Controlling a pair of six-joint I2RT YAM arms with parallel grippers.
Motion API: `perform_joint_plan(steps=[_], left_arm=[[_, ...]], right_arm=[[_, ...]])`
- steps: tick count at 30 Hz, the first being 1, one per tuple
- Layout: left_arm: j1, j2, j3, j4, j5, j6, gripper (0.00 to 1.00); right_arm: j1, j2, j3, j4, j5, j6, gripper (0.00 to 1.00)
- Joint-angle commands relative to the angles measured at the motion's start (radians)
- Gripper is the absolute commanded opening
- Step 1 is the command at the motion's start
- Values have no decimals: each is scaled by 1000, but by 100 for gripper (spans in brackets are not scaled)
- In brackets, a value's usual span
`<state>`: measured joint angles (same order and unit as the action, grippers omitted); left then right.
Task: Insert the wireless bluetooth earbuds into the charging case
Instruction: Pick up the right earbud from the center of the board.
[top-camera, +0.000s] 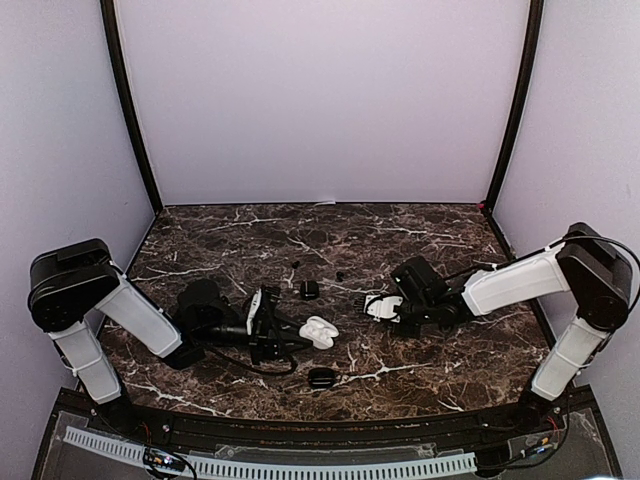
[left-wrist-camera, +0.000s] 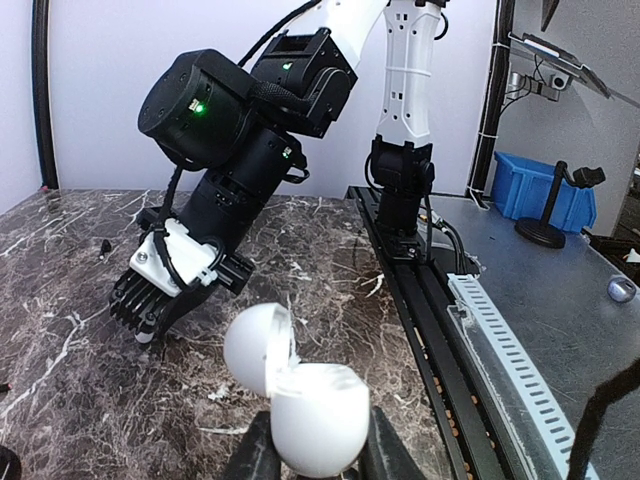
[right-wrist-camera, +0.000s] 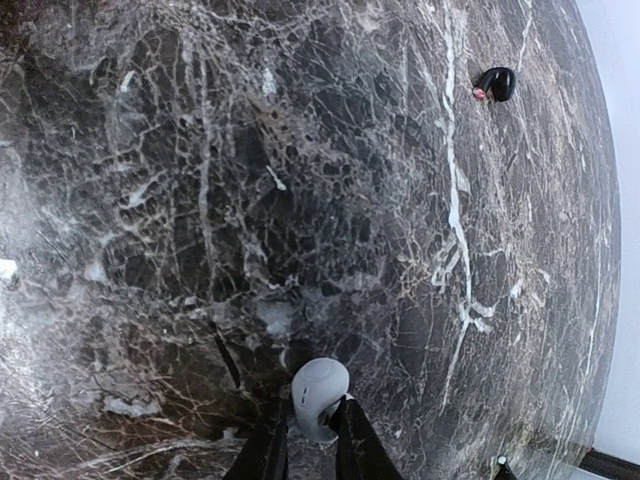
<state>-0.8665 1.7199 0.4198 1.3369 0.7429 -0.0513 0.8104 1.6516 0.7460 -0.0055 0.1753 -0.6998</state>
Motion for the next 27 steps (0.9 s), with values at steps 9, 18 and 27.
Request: perform_joint_plan(steps=[9,18,27], left_arm=[[3,-42,-15,16,6,14,24],[3,-46,-16,16,5,17,24],[3,-45,-35,52,2,43,24]], right_arm=[[-28,-21,36,-8,-72,5,3],[-33,-45,48,-29,-128,23,0],[-32,-226,41,-90,-363,113,0]])
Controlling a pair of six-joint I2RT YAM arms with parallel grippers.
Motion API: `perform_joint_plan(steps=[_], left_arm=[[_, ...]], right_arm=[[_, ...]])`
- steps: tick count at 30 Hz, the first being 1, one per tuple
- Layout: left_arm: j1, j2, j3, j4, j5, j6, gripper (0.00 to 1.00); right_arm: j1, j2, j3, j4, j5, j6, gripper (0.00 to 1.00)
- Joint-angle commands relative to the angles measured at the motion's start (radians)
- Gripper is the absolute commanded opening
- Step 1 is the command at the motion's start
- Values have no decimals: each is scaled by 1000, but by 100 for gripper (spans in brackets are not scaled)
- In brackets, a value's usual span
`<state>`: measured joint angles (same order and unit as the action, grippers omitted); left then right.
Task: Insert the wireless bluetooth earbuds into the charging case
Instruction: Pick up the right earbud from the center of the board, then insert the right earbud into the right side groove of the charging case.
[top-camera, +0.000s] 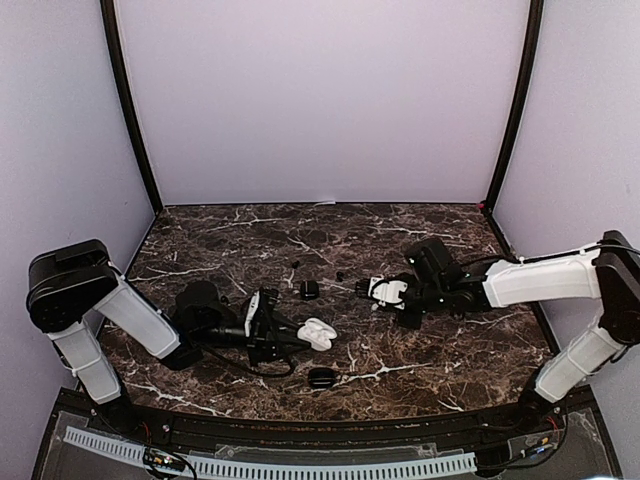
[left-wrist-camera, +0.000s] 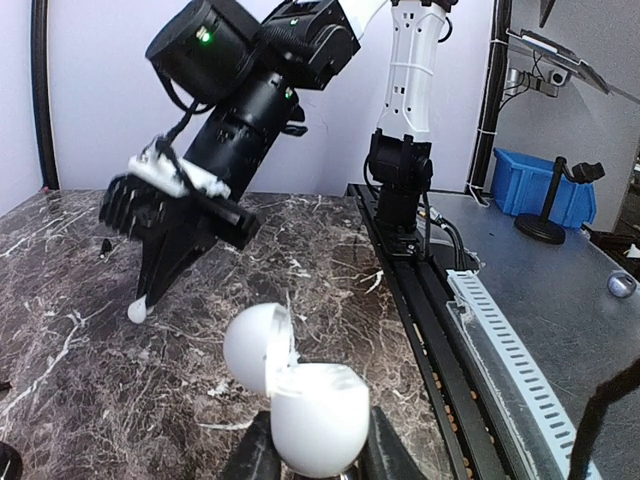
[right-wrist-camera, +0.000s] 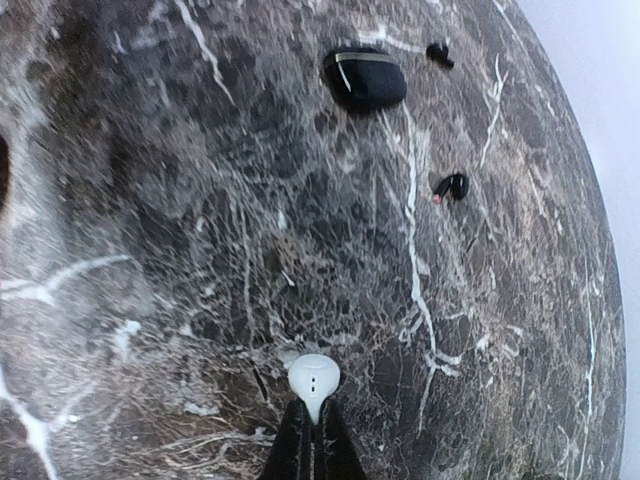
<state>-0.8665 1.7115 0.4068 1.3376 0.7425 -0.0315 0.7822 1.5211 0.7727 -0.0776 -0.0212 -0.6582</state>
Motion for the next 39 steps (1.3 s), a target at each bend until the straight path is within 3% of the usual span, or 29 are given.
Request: perform_joint_plan(steps=[1,8,18,39], left_arm=[[3,-35,-26,66,2,25,24],[3,-9,-73,205,37,52,24],[3,-7,-72,192,12,68,24],[-16,-19,-71,166,40,112,24]], right_arm=[[-2,-122,9,-19,-209,95,0],[99,-278,-60,71,-389,250,0],[244,-383,-173,279,-313,402,0],[316,-451,-283,401,-331,318,0]])
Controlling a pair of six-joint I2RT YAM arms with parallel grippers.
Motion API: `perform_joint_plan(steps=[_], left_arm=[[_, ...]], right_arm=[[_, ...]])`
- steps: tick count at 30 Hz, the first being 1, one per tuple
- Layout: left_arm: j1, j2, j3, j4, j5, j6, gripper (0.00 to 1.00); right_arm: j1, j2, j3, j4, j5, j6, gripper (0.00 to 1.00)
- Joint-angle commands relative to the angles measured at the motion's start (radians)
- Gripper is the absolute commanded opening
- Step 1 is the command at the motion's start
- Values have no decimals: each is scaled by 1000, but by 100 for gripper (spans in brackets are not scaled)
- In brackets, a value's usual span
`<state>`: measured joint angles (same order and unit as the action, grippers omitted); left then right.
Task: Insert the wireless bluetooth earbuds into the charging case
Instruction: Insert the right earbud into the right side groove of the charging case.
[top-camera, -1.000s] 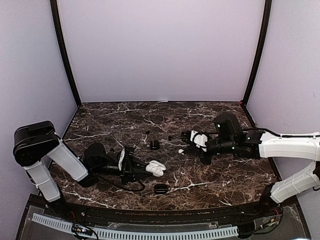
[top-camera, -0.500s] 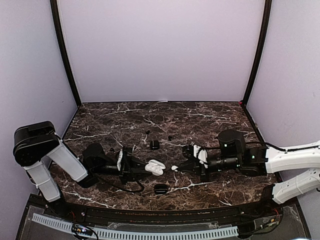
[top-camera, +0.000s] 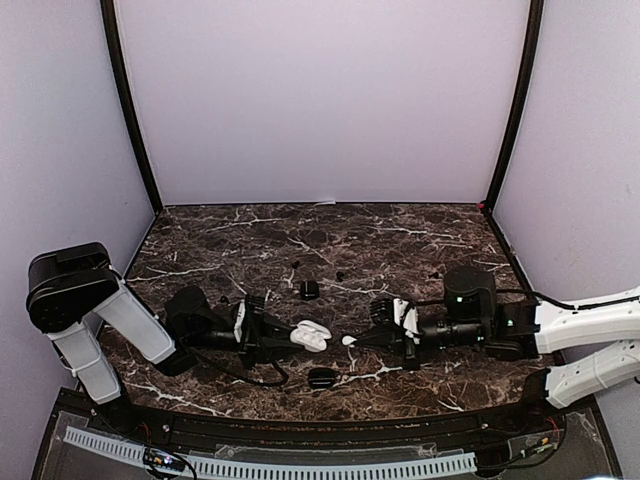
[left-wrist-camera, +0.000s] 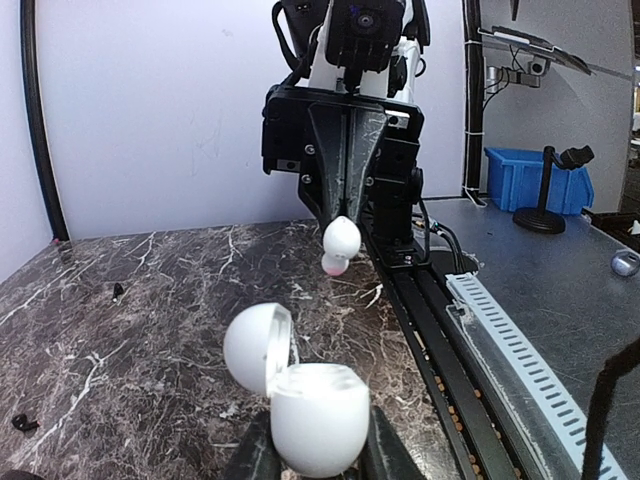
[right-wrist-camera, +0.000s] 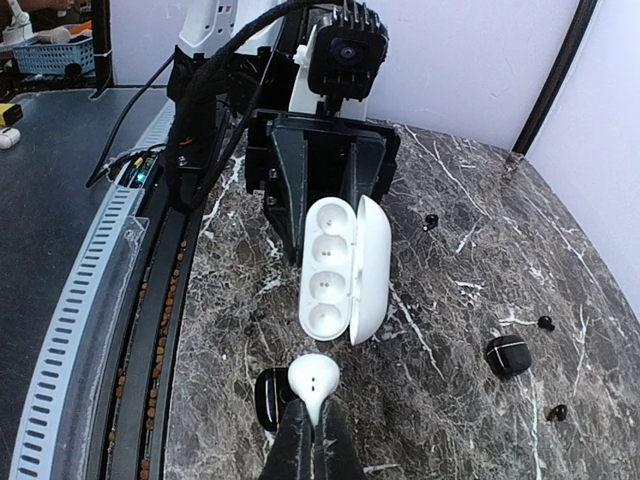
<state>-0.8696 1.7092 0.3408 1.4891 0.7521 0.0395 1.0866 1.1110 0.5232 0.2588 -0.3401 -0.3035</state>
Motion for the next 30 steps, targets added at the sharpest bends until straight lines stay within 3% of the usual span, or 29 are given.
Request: perform_joint_plan(steps=[1,15,24,30], left_arm=[[-18,-17,-7,20,41,50,24],[-60,26,-7,12,151,154,23],[-62,58,-5,47,153,150,23],[-62,59,-12,55,126,154,23]], right_arm=[[12,-51,-46,75,-18,-45,0],[13,-135,-147,140,-25,-147,0],[27,-111,-138,158,-74,-120,0],[108,-82,-135,200,16,-23,0]])
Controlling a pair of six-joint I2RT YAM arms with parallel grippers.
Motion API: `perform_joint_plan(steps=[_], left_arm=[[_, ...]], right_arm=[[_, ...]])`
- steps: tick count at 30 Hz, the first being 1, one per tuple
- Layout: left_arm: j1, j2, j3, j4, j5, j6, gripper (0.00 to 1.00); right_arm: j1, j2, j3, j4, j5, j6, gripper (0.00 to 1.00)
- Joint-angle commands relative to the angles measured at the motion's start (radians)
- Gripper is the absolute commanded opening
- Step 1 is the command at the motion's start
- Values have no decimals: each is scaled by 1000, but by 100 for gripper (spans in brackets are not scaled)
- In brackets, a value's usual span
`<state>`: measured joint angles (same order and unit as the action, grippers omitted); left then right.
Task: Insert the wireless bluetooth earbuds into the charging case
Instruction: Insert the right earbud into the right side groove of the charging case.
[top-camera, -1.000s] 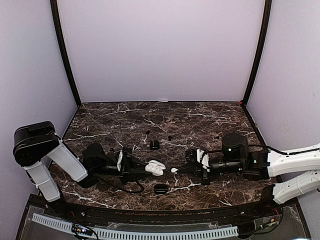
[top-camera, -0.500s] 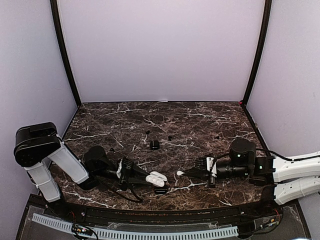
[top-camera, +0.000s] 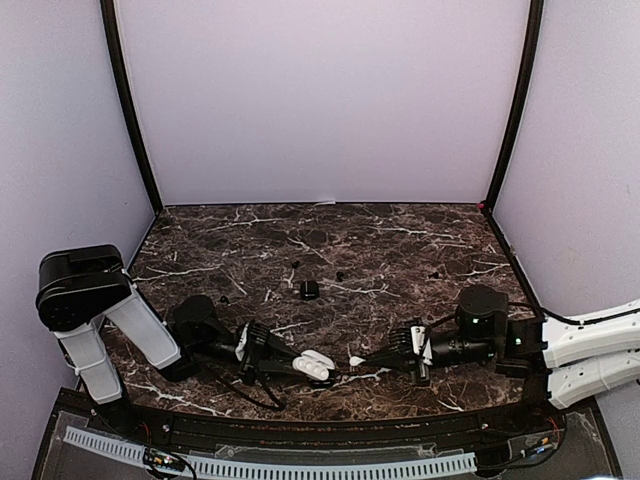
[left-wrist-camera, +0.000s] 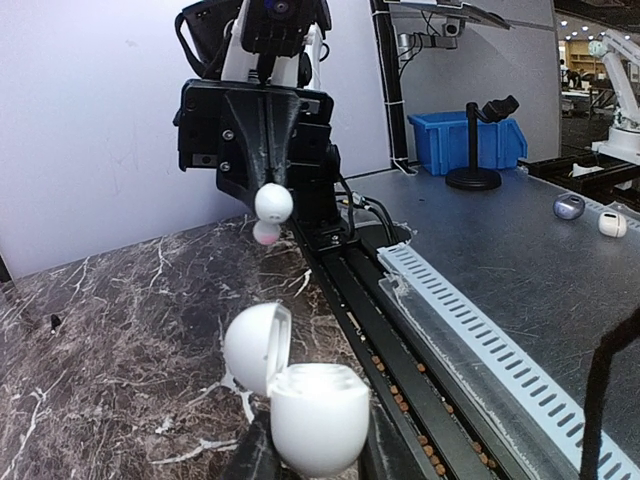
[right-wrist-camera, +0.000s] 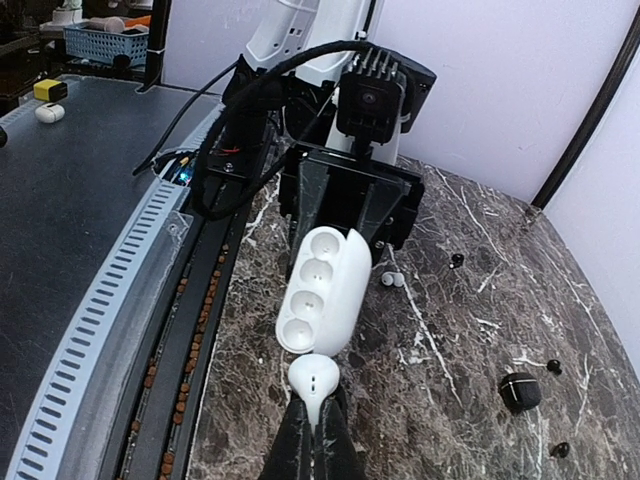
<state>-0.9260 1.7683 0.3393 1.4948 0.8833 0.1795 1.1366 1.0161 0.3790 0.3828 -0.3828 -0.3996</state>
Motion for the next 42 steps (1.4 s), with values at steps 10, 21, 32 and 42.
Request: perform_joint_plan(steps=[10,21,32,42], left_arm=[[-5,-13,-24,62,-98,21,22],[-5,-33,-20,28,-122,27,22],[-8,-42,-18,18,-123,28,22],[-10,-53,-20,13,-127,26,22]], right_arm=[[208,155,23,241,349,231,0],[242,282,56,342,508,267,0],[243,333,98,308,517,232,0],[243,384,133,254,524,229,0]])
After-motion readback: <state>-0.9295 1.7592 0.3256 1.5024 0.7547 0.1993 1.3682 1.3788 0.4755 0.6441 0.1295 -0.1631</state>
